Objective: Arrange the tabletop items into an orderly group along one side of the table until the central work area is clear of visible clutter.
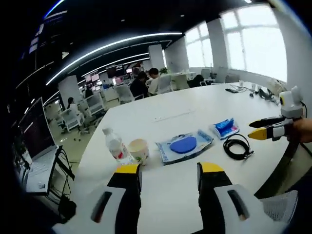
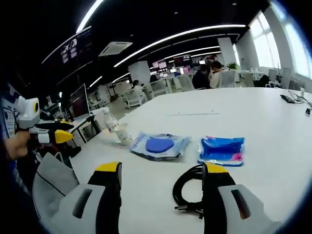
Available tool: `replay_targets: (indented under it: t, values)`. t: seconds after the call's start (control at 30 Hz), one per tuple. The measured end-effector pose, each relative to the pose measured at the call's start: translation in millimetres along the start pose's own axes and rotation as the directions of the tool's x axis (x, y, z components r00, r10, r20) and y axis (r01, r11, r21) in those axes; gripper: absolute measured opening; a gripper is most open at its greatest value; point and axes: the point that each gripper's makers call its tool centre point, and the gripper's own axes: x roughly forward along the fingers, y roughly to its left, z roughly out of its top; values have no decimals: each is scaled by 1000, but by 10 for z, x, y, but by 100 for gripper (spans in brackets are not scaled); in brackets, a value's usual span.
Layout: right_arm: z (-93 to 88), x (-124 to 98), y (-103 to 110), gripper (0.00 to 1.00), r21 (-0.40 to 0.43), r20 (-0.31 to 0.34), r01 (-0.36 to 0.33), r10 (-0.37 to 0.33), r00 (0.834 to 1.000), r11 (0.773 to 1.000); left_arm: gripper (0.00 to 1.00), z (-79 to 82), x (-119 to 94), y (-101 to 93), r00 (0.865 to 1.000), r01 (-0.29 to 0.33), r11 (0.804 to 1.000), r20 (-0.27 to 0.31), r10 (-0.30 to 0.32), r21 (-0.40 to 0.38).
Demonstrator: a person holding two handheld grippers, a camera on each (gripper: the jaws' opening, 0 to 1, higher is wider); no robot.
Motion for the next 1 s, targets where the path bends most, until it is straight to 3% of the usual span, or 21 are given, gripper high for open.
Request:
replay_targets:
  t: [0.13,0.47,0.77,1.0]
  values:
    - [-76,-124,21,66,10,-5,45,-45,999,999,54,-127,-68,219,1000,6,999,-4,-6,-43]
    - [-244,-396,34,70,55,-15,171,-171,985,984,61,-302,-182,597,998,64,991,0,-65,-114]
    - [-349,-574,94,74,78,-26,254,-253,967,964,63,-520,-167,690,988,150,978,-22,-155,-143]
    - [-425,-620,108,75,84,-56,250,-245,968,965,67,-618,-235,753,989,137,976,-29,-144,-171]
